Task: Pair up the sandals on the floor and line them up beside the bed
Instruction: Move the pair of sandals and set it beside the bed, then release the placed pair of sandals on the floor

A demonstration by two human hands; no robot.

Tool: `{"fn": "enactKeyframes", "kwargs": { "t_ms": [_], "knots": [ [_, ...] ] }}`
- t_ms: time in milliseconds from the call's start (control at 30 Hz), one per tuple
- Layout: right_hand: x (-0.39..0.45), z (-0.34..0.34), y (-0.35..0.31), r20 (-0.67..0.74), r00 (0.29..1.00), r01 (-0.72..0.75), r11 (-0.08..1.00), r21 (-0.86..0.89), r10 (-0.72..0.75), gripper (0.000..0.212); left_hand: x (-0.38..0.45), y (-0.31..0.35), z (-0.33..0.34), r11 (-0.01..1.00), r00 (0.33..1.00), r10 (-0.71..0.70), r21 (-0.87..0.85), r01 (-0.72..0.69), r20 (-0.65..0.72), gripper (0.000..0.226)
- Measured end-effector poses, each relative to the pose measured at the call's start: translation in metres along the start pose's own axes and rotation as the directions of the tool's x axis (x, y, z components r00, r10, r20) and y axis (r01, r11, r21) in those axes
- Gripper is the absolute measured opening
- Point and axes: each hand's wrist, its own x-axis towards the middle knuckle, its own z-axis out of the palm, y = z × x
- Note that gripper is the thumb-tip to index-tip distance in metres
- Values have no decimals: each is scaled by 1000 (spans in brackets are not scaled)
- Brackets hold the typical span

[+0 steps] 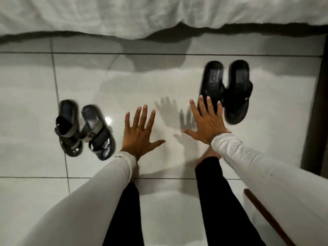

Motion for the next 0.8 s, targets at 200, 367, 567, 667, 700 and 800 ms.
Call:
{"fn": "enactKeyframes", "kwargs": {
  "t_ms": [200,367,567,667,700,800],
  "knots": [
    [0,5,-143,13,993,120,993,-24,-119,108,-79,-109,16,989,990,-137,-56,136,-15,114],
    [5,32,-272,102,980,170,985,40,-173,102,-138,-200,51,979,981,-192,-60,193,20,110],
    [34,54,-378,82,968,218,958,187,-237,72,-126,-276,93,984,977,-176,1,177,122,103],
    [60,61,-405,81,954,268,944,194,-287,80,-106,-302,99,978,972,-209,8,209,107,82],
    [70,63,-410,90,952,273,944,186,-293,81,-99,-311,102,979,973,-204,6,205,107,72],
    [93,66,-416,114,958,251,960,124,-265,55,-83,-327,110,988,975,-154,37,150,163,54]
  ]
}}
